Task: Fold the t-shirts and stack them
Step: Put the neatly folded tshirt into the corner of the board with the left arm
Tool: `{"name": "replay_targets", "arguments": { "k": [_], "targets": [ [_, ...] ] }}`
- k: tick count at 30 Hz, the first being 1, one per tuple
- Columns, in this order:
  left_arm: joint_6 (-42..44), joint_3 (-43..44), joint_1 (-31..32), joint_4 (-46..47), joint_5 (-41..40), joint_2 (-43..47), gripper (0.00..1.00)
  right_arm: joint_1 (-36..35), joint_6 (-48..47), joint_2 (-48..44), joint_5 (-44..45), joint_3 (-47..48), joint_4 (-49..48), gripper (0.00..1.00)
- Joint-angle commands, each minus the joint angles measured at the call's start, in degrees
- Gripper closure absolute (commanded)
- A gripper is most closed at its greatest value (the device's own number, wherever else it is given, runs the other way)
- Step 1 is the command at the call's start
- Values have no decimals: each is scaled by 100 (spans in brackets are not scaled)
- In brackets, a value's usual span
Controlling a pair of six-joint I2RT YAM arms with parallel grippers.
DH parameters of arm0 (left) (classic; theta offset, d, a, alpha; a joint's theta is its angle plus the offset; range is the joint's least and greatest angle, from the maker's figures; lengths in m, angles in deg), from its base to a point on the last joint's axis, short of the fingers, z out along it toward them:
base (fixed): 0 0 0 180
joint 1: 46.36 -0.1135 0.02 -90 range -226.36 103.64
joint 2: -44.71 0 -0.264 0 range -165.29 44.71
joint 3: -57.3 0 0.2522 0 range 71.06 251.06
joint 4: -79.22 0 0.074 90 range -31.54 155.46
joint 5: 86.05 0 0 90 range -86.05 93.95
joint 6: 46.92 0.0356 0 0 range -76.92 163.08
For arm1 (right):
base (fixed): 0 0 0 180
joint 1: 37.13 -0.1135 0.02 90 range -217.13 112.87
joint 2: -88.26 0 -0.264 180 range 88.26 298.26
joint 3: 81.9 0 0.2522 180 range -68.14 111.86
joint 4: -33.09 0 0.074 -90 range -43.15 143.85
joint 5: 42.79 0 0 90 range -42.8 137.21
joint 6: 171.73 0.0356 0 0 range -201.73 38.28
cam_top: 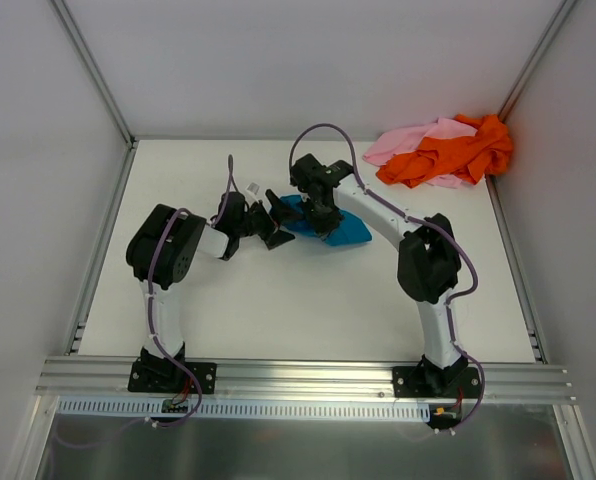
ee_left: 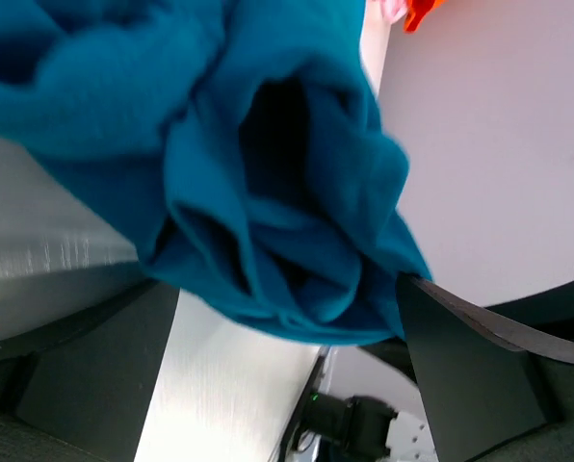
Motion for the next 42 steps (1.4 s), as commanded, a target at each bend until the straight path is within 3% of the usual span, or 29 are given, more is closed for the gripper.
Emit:
{"name": "replay_targets", "arguments": {
  "k": [1, 8, 13, 38, 41, 42],
  "targets": [
    [-489, 114, 18, 972, -512, -59, 1, 13, 91, -423, -85, -91, 128, 99],
    [-789, -176, 18, 1376, -575, 134, 1, 4, 118, -388, -182, -232, 14, 100],
    [-675, -177, 1, 1174, -434, 346, 1, 4, 118, -379, -200, -232, -39, 100],
    [-525, 816, 115, 902, -952, -700, 3, -66, 188, -432, -296, -170, 84, 100],
    [-630, 913, 115, 1094, -944, -840, 29, -75, 188, -441, -296, -179, 110, 100],
    [-700, 957, 106, 1191, -935, -954, 64, -84, 188, -441, -288, -188, 119, 100]
  ]
}}
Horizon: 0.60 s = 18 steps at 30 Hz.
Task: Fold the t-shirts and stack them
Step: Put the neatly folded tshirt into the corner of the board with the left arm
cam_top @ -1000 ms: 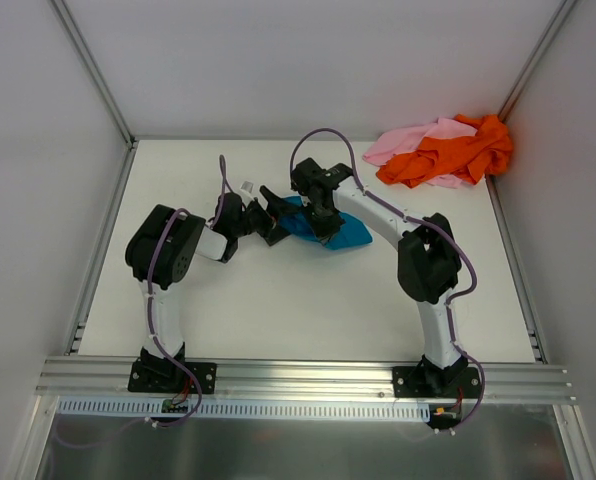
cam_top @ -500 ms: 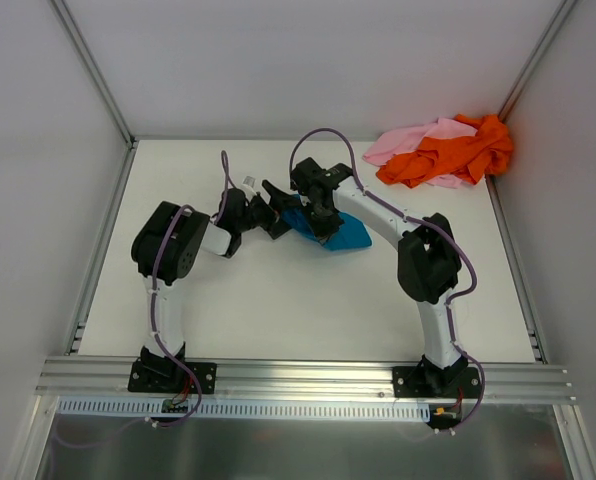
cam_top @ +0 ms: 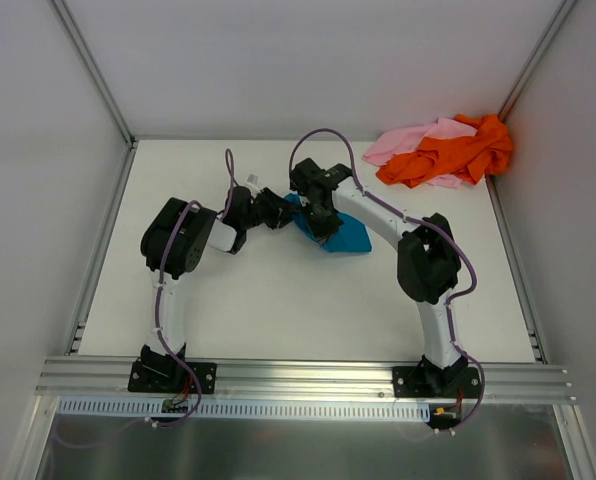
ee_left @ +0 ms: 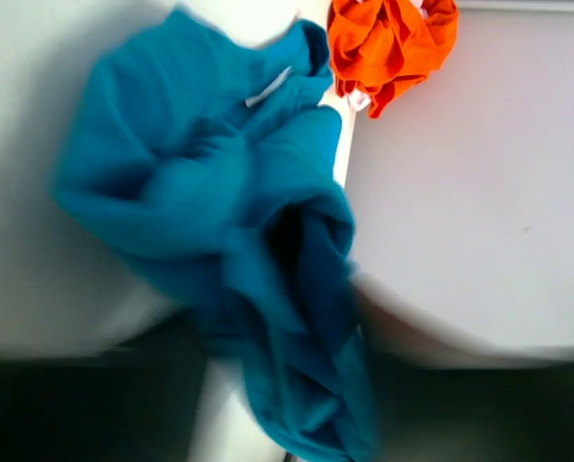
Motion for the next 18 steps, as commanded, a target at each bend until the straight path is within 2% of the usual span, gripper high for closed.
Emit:
{"name": "replay_targets", "arguments": {
  "k": [1, 2, 9, 11, 12, 13, 15, 16, 18],
  "targets": [
    [-21, 262, 38, 545, -124, -240, 92, -60, 70, -428, -36, 50, 200, 100],
    [-74, 280, 29, 537, -176, -258, 100, -60, 70, -436, -36, 59, 218, 100],
    [496, 517, 12, -201, -238, 58, 100, -69, 70, -603, -1, -81, 113, 98],
    [690, 596, -14, -377, -177, 128, 100, -69, 70, -603, 25, -108, 130, 95],
    [769, 675, -32, -612, -125, 198, 100, -69, 105, -621, 69, -108, 147, 71],
    [1004, 728, -84, -797, -89, 242, 100, -60, 131, -664, 156, -178, 78, 2],
    [1322, 903, -129, -1201, -54, 365, 100, -69, 131, -796, 253, -231, 16, 1],
    [1715, 1008, -190, -1848, -2, 488, 100, -60, 131, -945, 384, -214, -11, 0],
    [2156, 1412, -260, -2554, 43, 594, 100, -34, 123, -1104, 508, -178, -20, 1]
  ]
}}
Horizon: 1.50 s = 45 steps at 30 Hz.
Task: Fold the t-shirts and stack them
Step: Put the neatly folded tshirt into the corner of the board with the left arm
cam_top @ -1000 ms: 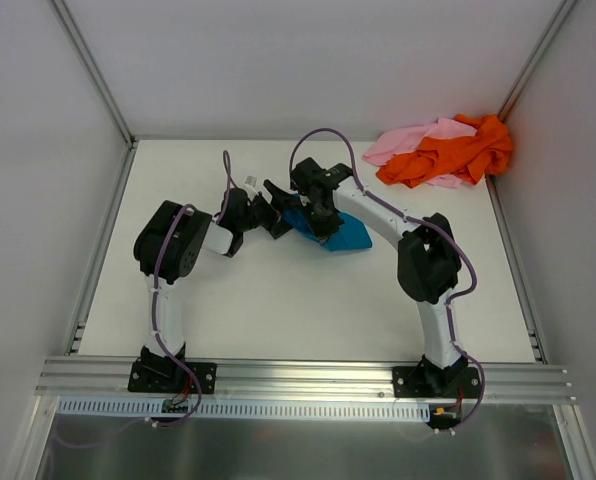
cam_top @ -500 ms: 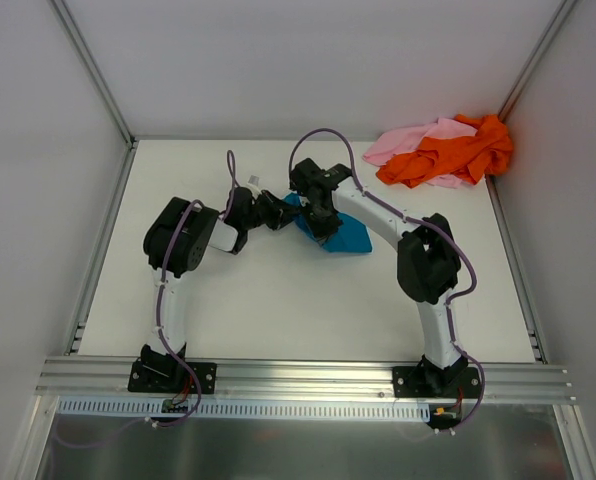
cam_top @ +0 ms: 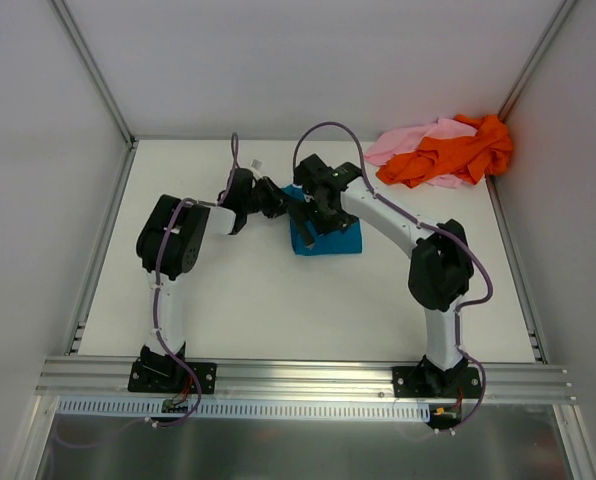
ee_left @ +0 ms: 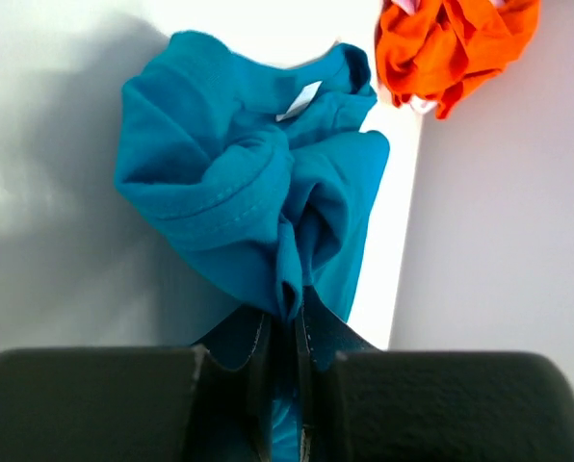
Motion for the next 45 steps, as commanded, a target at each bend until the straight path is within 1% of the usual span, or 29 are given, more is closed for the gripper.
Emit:
{"name": "replay_targets", "arguments": {
  "k": [1, 3, 4, 5, 7, 8, 9, 11, 13, 14, 15, 17, 18, 21, 22, 24, 25, 31, 35, 38, 45],
  "targets": [
    [1441, 683, -225, -1740, 8, 673, 100, 27, 40, -795, 373, 127, 35, 1],
    [1944, 1236, -314, -2588, -62, 770, 100, 115, 22, -928, 417, 189, 70, 1],
    [2399, 1403, -349, -2966, -106, 788, 100, 133, 22, -1077, 470, 198, 79, 1],
    [2621, 1762, -427, -3718, -219, 788, 100, 177, 31, -1156, 479, 190, 70, 1],
    [3078, 1993, -533, -4259, -334, 788, 100, 273, 48, -1332, 505, 155, 44, 0],
    [3246, 2229, -621, -4749, -500, 771, 100, 309, 57, -1516, 505, 120, 18, 0],
    [3369, 2353, -682, -5006, -598, 701, 100, 379, 57, -1631, 505, 15, -9, 0],
    [3739, 2740, -788, -5666, -642, 595, 100, 458, 110, -1965, 523, -108, -105, 0],
    [4168, 3065, -911, -6184, -897, 376, 100, 581, 153, -2220, 505, -346, -219, 1],
    [4327, 3397, -938, -6413, -941, 297, 100, 616, 162, -2351, 505, -425, -255, 1],
    [4477, 3574, -964, -6902, -1124, 96, 100, 704, 163, -2605, 505, -582, -290, 1],
    [4916, 4021, -991, -7354, -1275, -116, 100, 783, 180, -2835, 540, -732, -308, 0],
    [5144, 4137, -999, -7721, -1484, -283, 100, 862, 189, -3071, 558, -829, -325, 0],
    [5409, 4235, -1043, -7979, -1749, -416, 100, 1003, 189, -3458, 558, -1128, -290, 0],
    [5436, 4244, -1070, -8006, -1993, -425, 100, 1029, 198, -3556, 549, -1277, -273, 0],
    [5506, 4288, -1114, -8041, -2171, -495, 100, 1126, 189, -3705, 540, -1401, -220, 0],
    [5559, 4314, -1166, -8093, -2398, -521, 100, 1152, 180, -3811, 514, -1453, -141, 1],
    [5919, 4393, -1325, -7989, -3172, -487, 100, 1302, 84, -4084, 426, -1788, 88, 1],
    [6270, 4630, -1395, -8015, -3752, -548, 100, 1355, 22, -4005, 347, -1814, 202, 1],
    [6525, 4832, -1465, -7997, -4008, -609, 100, 1381, -4, -3891, 286, -1700, 299, 0],
    [6833, 5289, -1781, -7751, -4474, -898, 100, 1381, 66, -3469, 215, -1366, 650, 1]
  ]
}}
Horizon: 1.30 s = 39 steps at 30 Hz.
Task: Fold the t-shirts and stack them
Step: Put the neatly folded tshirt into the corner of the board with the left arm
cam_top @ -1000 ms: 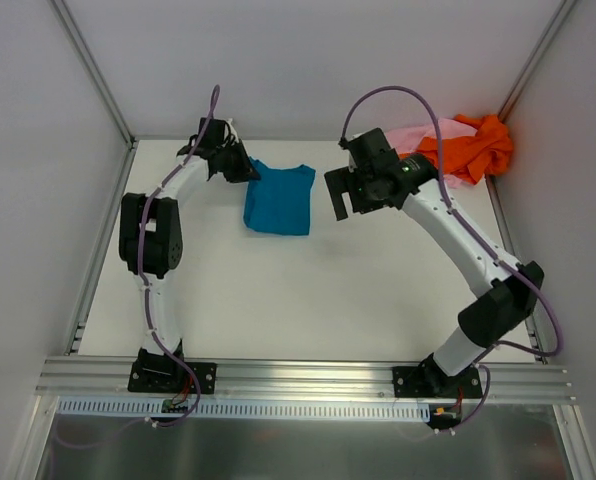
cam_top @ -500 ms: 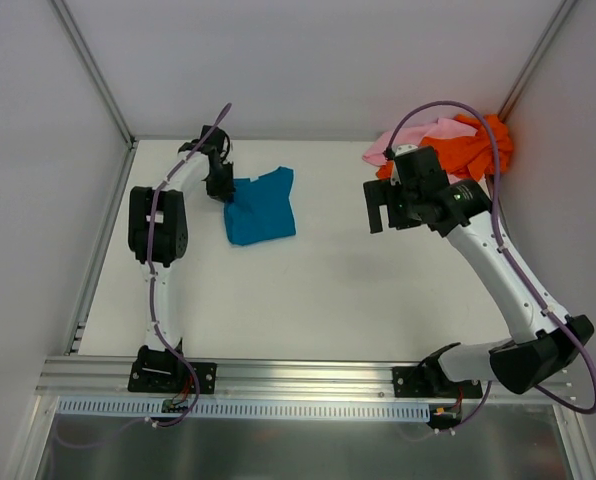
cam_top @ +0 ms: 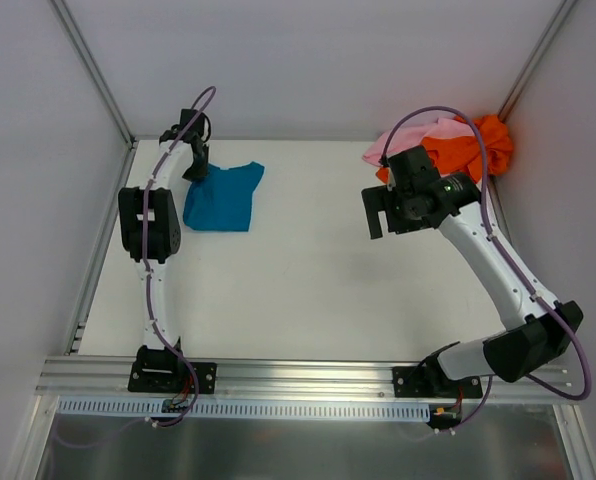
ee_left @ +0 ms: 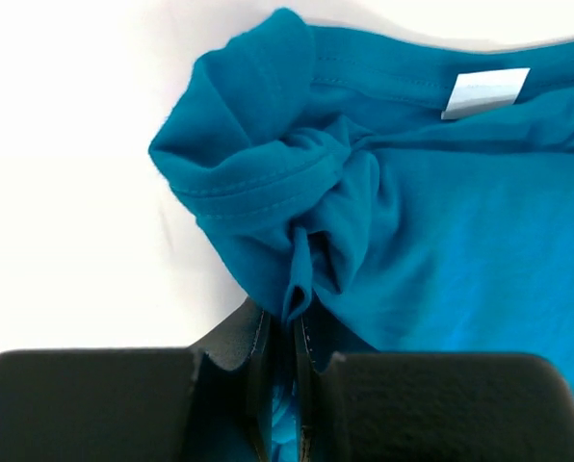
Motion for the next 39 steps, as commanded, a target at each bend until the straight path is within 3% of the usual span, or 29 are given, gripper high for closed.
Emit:
{"name": "replay_targets", "arguments": {
  "k": [1, 14, 21, 32, 39],
  "targets": [
    [368, 539, -236, 109, -533, -219, 100, 28, 5, 140, -80, 376, 331, 1],
    [1079, 1228, -825, 1275, -666, -950, 100, 28, 136, 930, -54, 1395, 1500, 1],
    [1449, 1060, -1159, 1926, 79, -765, 100, -51, 356, 1474, -124, 2116, 1966, 0],
    [1248, 1622, -1406, 2648, 739, -1134, 100, -402, 532, 2662, -80, 4118, 2791, 1],
    [1072, 1772, -1520, 3123, 1004, -1336, 100, -429, 804, 2900, -185, 4665, 2977, 1]
  ]
}}
